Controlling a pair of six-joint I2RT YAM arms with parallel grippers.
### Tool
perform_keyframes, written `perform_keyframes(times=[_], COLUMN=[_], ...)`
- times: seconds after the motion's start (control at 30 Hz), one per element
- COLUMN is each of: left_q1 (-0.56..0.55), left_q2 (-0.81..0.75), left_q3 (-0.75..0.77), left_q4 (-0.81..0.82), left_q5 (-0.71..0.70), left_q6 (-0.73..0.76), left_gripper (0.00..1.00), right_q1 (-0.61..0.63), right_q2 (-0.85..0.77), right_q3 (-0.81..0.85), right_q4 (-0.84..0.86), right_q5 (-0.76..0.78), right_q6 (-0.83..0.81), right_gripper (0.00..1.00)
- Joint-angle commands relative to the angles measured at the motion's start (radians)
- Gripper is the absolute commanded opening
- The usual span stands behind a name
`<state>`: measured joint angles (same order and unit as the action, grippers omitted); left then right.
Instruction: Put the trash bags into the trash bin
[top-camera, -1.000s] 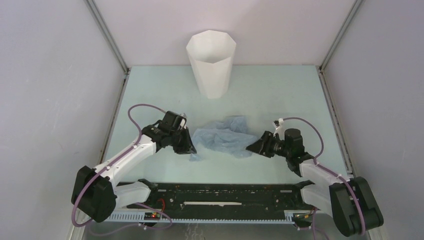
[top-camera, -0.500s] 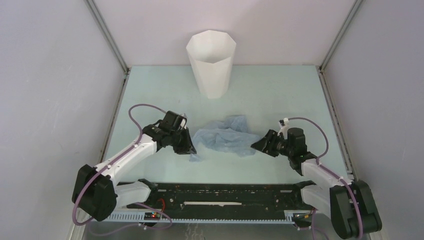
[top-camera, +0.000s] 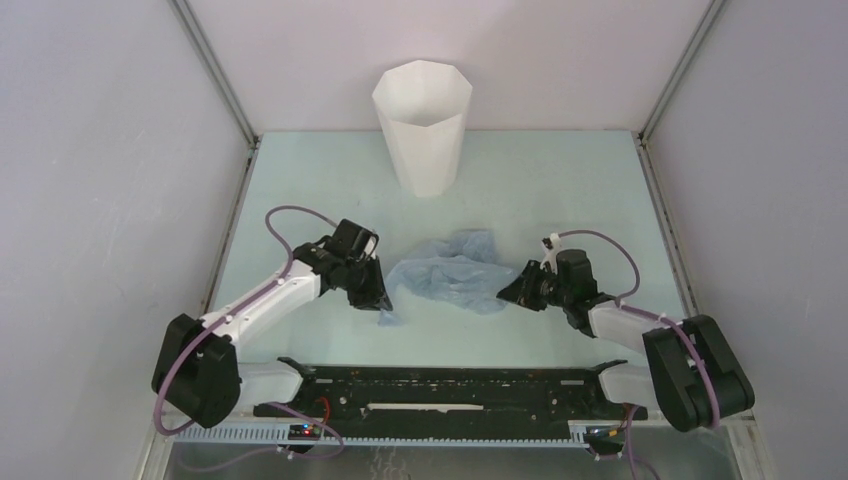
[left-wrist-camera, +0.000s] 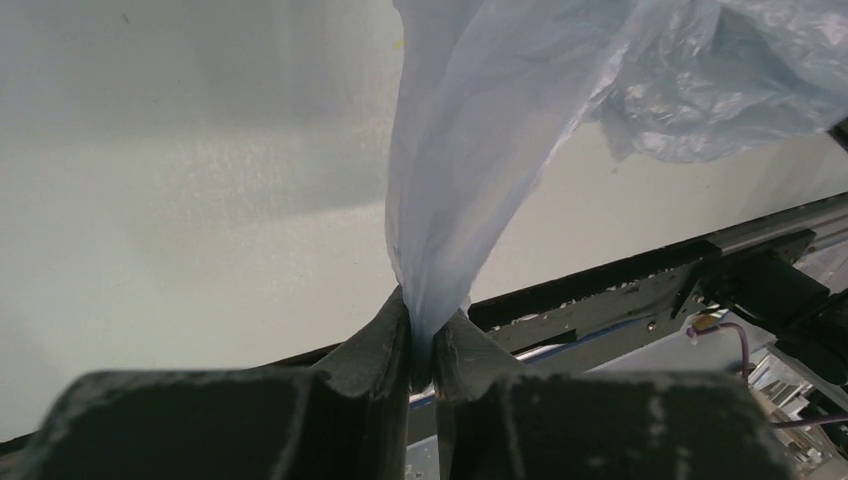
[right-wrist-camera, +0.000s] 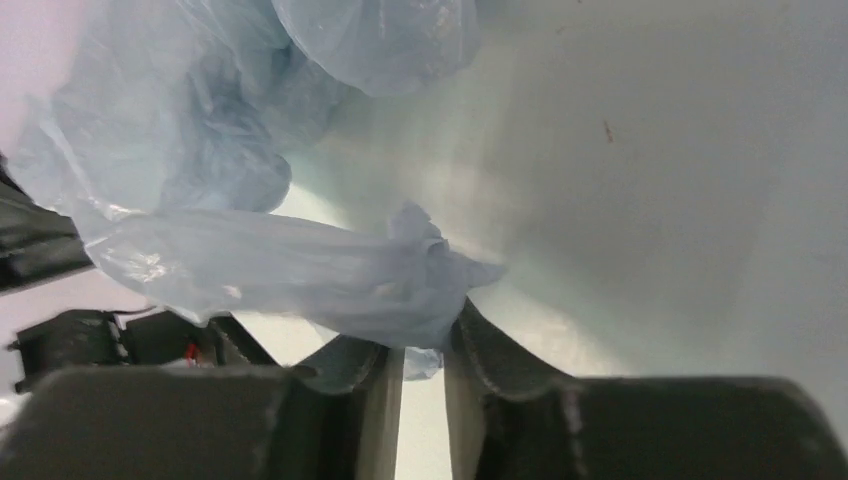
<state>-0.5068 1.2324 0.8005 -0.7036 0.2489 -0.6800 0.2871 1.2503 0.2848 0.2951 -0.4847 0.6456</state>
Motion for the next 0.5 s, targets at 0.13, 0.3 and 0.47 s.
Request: perform_keyframes(times=[0.13, 0.3, 0.47], left_q1=[-0.004, -0.007, -0.027], left_q2=[0.007, -0.019, -0.028], left_q3=[0.057, 0.025, -0.024], left_q4=[-0.062, -0.037, 0.019], left_q5=[-0.079, -0.121, -0.114], left_q6=[0.018, -0.012, -0.038], left_gripper=[0.35, 0.78, 0.87], right_q1=[0.018, 0.032, 0.043], right_q2=[-0.222, -0.35, -0.399], right_q3=[0.104, 0.136, 0.137], right_q4=[-0.207, -0.441, -0.478], right_q5=[0.053, 0.112, 0.116], right_q6=[-0.021, 0.018, 0.059], right_gripper=[0.0, 0.0, 0.0])
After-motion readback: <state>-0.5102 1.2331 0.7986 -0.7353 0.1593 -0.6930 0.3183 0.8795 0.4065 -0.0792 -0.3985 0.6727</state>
